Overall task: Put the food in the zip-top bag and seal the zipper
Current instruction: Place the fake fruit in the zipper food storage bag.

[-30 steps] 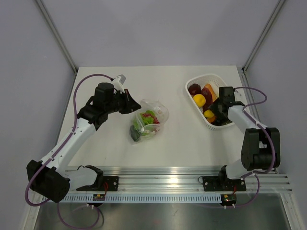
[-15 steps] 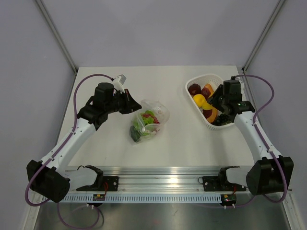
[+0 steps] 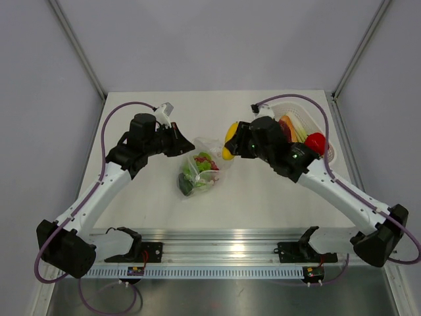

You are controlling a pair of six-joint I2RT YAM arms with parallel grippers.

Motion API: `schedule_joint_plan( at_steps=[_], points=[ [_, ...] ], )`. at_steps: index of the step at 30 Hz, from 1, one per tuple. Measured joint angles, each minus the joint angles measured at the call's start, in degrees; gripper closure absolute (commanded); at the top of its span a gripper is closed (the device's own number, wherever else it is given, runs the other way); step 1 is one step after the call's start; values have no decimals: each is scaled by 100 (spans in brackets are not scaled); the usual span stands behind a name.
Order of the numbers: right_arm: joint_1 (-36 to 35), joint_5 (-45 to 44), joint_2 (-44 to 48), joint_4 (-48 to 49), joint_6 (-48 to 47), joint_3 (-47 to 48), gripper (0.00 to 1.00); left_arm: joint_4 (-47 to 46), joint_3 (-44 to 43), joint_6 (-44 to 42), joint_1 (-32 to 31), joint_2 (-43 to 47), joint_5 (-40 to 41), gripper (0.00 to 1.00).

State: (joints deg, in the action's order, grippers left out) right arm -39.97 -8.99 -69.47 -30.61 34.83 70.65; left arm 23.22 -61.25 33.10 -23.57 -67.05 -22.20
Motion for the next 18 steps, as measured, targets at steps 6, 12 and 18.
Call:
schedule_joint_plan(
  at_steps=[6, 12, 18],
  points=[
    [-962, -772, -1172, 205, 146, 544, 91, -7, 0, 17, 0, 0, -26, 100],
    [-1217, -1272, -1985, 243, 269, 691, 92, 7, 0, 17, 0, 0, -33, 100],
    [-1681, -1637, -2124, 247, 417, 691, 91, 9, 0, 31, 0, 0, -33, 100]
  ],
)
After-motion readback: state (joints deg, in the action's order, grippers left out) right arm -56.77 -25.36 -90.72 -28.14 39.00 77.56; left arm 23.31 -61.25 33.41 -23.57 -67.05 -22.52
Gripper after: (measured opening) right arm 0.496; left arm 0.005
